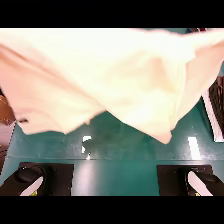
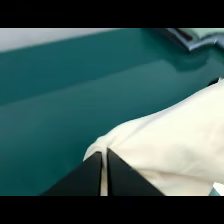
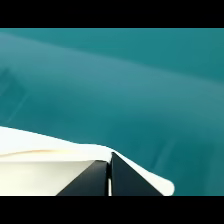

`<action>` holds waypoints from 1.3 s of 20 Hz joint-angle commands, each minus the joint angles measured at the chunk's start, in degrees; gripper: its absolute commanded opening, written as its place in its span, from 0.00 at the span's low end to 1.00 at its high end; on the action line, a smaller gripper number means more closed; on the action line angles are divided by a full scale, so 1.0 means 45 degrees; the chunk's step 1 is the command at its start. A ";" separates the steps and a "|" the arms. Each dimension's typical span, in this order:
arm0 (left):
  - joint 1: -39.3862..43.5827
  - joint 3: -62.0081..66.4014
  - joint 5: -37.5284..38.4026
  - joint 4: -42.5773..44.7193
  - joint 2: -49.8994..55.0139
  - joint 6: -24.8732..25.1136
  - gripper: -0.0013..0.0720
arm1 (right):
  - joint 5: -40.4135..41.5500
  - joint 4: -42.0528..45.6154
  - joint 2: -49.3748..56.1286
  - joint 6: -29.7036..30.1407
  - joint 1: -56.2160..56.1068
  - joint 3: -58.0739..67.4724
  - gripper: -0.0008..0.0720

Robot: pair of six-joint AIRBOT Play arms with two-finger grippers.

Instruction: Fold the shirts.

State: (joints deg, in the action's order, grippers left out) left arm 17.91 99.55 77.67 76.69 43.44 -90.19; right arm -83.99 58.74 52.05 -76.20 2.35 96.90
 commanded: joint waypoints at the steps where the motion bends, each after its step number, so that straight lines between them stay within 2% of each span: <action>1: -0.0005 -0.2599 0.1724 -0.0204 0.0568 -0.0253 0.05 | -0.1263 -0.0039 0.0981 -0.0636 -0.1107 -0.1938 0.03; 3: -0.0005 -0.5411 0.1292 -0.0481 0.0719 -0.0248 0.05 | -0.0874 0.0005 0.1991 -0.0627 -0.1889 -0.3643 0.03; 6: -0.0005 -0.9559 -0.0816 -0.1205 0.0729 -0.0194 0.05 | 0.0695 0.0321 0.3696 -0.0452 -0.2511 -0.5440 0.03; 8: -0.0010 -1.1516 -0.2147 -0.1457 0.0729 -0.0189 0.05 | 0.1583 0.0291 0.4702 -0.0131 -0.2623 -0.5965 0.03; 10: -0.0010 -1.2468 -0.2458 -0.1525 0.0729 -0.0199 0.06 | 0.2200 0.0262 0.5440 -0.0058 -0.2540 -0.5969 0.04; 11: -0.0005 -1.2551 -0.2336 -0.1588 0.0729 -0.0199 0.31 | 0.2380 0.0253 0.5591 -0.0053 -0.2424 -0.5965 0.05; 12: -0.0010 -1.2502 -0.2288 -0.1865 0.0729 -0.0199 0.72 | 0.2429 0.0175 0.5673 -0.0058 -0.2254 -0.5872 0.32; 13: -0.0010 -1.2250 -0.2254 -0.2016 0.0729 -0.0155 0.79 | 0.2322 0.0180 0.5659 -0.0058 -0.2055 -0.5707 0.60; 14: -0.0010 -1.1769 -0.2157 -0.2021 0.0729 -0.0005 0.79 | 0.2166 0.0180 0.5498 -0.0058 -0.1802 -0.5518 0.64; 16: -0.0010 -1.0195 -0.2297 -0.1642 0.0729 0.0039 0.79 | 0.1967 0.0175 0.5013 -0.0058 -0.1394 -0.5187 0.64; 18: -0.0019 -0.8971 -0.3288 -0.0083 0.0797 -0.0015 0.79 | 0.2001 0.0185 0.4464 -0.0058 -0.1117 -0.5110 0.64; 19: -0.0228 -0.8636 -0.3565 0.0947 0.1035 -0.0345 0.64 | 0.2006 0.0180 0.4240 -0.0058 -0.1054 -0.5124 0.63; 20: -0.0724 -0.8500 -0.3682 0.1263 0.1472 -0.0525 0.57 | 0.1991 0.0180 0.4095 -0.0058 -0.1059 -0.5129 0.63; 23: -0.2433 -0.8500 -0.4065 0.0651 0.3589 -0.0423 0.58 | 0.1962 0.0189 0.4007 -0.0058 -0.1273 -0.5129 0.63; 24: -0.2788 -0.8500 -0.4216 0.0049 0.4371 -0.0005 0.58 | 0.1962 0.0194 0.4007 -0.0063 -0.1418 -0.5139 0.63; 26: -0.3245 -0.8500 -0.4114 -0.1715 0.5989 0.0777 0.89 | 0.2113 0.0189 0.4007 -0.0058 -0.1870 -0.5328 0.63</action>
State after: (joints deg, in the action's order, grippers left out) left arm 7.14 60.64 60.07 75.83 61.98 -90.39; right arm -75.05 59.57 70.43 -76.42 -4.29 73.49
